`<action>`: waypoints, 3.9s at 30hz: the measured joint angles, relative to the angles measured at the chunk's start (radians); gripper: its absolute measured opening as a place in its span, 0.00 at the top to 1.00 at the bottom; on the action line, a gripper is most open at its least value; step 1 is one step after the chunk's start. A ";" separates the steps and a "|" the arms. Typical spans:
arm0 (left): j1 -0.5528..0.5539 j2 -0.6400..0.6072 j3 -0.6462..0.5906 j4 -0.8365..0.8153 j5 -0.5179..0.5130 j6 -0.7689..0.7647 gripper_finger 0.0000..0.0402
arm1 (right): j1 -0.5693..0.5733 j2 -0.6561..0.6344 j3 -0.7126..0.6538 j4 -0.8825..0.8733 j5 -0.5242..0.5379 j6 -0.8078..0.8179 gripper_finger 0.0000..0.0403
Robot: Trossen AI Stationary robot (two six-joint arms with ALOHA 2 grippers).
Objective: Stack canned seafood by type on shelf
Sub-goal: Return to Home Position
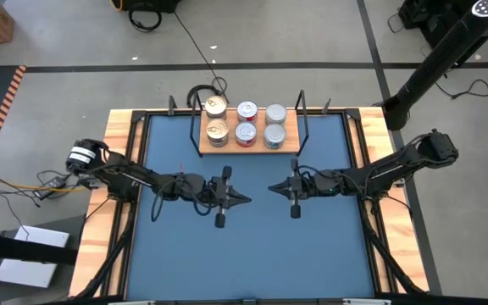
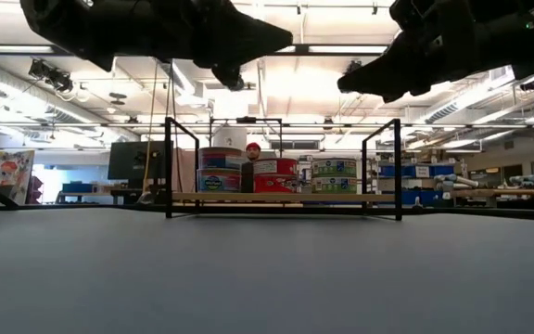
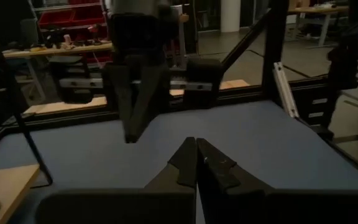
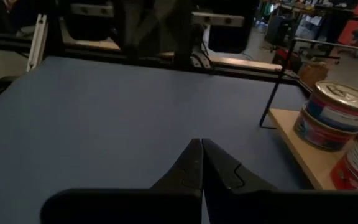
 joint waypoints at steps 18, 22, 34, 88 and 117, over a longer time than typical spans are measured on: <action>0.028 -0.118 -0.164 0.050 0.063 -0.055 0.99 | 0.008 -0.211 -0.133 -0.054 0.021 0.000 0.98; 0.039 -0.174 -0.224 0.076 0.065 -0.059 0.99 | 0.009 -0.273 -0.175 -0.055 0.033 0.000 0.98; 0.061 -0.421 -0.415 0.066 0.048 -0.084 0.99 | 0.009 -0.414 -0.293 -0.058 0.048 0.027 0.98; 0.209 -0.830 -0.557 -0.233 0.157 -0.099 1.00 | 0.007 -0.619 -0.356 -0.148 0.062 -0.004 1.00; 0.209 -1.097 -0.671 -0.351 -0.032 -0.079 1.00 | 0.055 -1.026 -0.425 -0.489 0.048 0.079 1.00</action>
